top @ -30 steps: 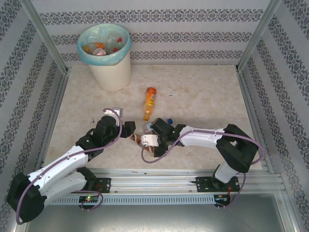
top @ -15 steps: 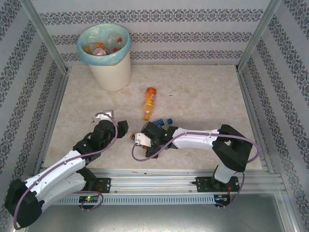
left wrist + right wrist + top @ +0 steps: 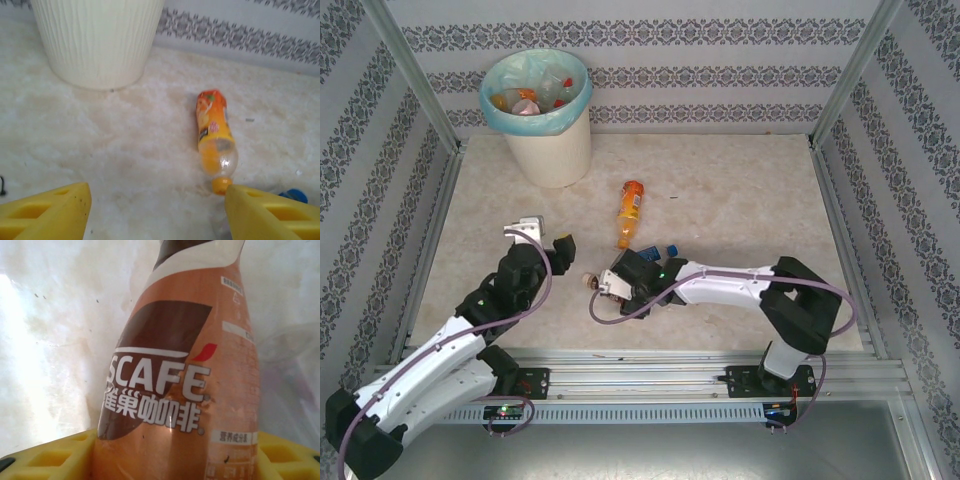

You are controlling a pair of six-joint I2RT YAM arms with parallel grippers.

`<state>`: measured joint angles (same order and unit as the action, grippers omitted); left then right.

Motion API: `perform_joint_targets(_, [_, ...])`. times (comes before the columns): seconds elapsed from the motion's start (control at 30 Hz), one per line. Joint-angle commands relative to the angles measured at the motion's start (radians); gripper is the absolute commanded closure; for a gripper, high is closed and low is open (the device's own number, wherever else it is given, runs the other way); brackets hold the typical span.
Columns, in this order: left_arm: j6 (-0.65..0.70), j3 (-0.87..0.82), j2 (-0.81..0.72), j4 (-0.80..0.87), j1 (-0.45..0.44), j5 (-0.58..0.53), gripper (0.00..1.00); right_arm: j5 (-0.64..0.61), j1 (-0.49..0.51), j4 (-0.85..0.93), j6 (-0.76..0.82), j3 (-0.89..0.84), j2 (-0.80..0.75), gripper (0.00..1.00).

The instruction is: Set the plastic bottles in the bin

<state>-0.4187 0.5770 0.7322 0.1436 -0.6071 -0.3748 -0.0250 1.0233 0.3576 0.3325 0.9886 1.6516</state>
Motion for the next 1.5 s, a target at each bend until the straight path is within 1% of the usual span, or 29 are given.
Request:
perform_joint_targets(0.0, [0.163, 0.083, -0.02, 0.014, 0.0, -0.023, 0.27, 0.034, -0.014, 0.014, -0.03, -0.034, -0.124, 0.48])
perform_joint_targets(0.07, [0.25, 0.144, -0.009, 0.037, 0.0, 0.013, 0.27, 0.044, -0.023, 0.002, -0.043, -0.066, -0.201, 0.48])
perform_joint_targets(0.1, [0.268, 0.176, 0.001, 0.058, 0.0, 0.02, 0.27, 0.044, -0.027, -0.007, -0.05, -0.08, -0.236, 0.49])
perform_joint_targets(0.17, [0.269, 0.266, 0.037, 0.127, 0.003, 0.038, 0.26, 0.048, -0.04, -0.031, -0.062, -0.108, -0.314, 0.49])
perform_joint_targets(0.2, [0.263, 0.307, 0.059, 0.16, 0.006, 0.071, 0.25, 0.052, -0.049, -0.042, -0.068, -0.121, -0.352, 0.49])
perform_joint_targets(0.3, [0.246, 0.46, 0.164, 0.277, 0.017, 0.247, 0.23, 0.066, -0.094, -0.075, -0.088, -0.147, -0.469, 0.49])
perform_joint_targets(0.37, [0.206, 0.572, 0.248, 0.351, 0.02, 0.368, 0.23, 0.08, -0.127, -0.092, -0.093, -0.155, -0.541, 0.5])
perform_joint_targets(0.4, [0.182, 0.605, 0.273, 0.361, 0.021, 0.423, 0.23, 0.088, -0.142, -0.102, -0.095, -0.157, -0.569, 0.5])
perform_joint_targets(0.43, [0.151, 0.633, 0.298, 0.35, 0.022, 0.499, 0.23, 0.101, -0.158, -0.11, -0.096, -0.158, -0.596, 0.5])
perform_joint_targets(0.53, [0.059, 0.653, 0.345, 0.24, 0.027, 0.729, 0.23, 0.127, -0.192, -0.125, -0.096, -0.153, -0.654, 0.5])
perform_joint_targets(0.57, [0.025, 0.656, 0.359, 0.202, 0.027, 0.783, 0.24, 0.132, -0.197, -0.132, -0.098, -0.154, -0.673, 0.5])
perform_joint_targets(0.67, [-0.039, 0.668, 0.397, 0.133, 0.029, 0.877, 0.25, 0.159, -0.209, -0.167, -0.112, -0.165, -0.717, 0.5])
perform_joint_targets(0.8, [-0.09, 0.669, 0.429, 0.082, 0.03, 0.93, 0.28, 0.203, -0.213, -0.206, -0.125, -0.185, -0.756, 0.5])
perform_joint_targets(0.9, [-0.128, 0.653, 0.44, 0.039, 0.03, 0.961, 0.34, 0.228, -0.213, -0.231, -0.128, -0.205, -0.778, 0.5])
perform_joint_targets(1.0, [-0.164, 0.634, 0.443, -0.006, 0.032, 0.982, 0.45, 0.249, -0.212, -0.249, -0.133, -0.223, -0.798, 0.5])
perform_joint_targets(1.07, [-0.177, 0.624, 0.441, -0.024, 0.033, 0.98, 0.56, 0.252, -0.213, -0.25, -0.133, -0.23, -0.807, 0.5])
perform_joint_targets(1.2, [-0.185, 0.617, 0.429, -0.026, 0.04, 0.942, 0.67, 0.234, -0.213, -0.247, -0.134, -0.241, -0.811, 0.5])
perform_joint_targets(1.33, [-0.184, 0.618, 0.419, -0.028, 0.046, 0.926, 0.83, 0.228, -0.213, -0.252, -0.141, -0.245, -0.811, 0.5])
perform_joint_targets(1.37, [-0.183, 0.619, 0.417, -0.027, 0.047, 0.921, 0.85, 0.224, -0.213, -0.256, -0.143, -0.246, -0.811, 0.48])
perform_joint_targets(1.4, [-0.179, 0.618, 0.415, -0.03, 0.047, 0.911, 0.88, 0.215, -0.213, -0.262, -0.144, -0.248, -0.808, 0.43])
perform_joint_targets(1.47, [-0.163, 0.629, 0.411, -0.022, 0.05, 0.884, 0.96, 0.179, -0.213, -0.291, -0.15, -0.261, -0.801, 0.28])
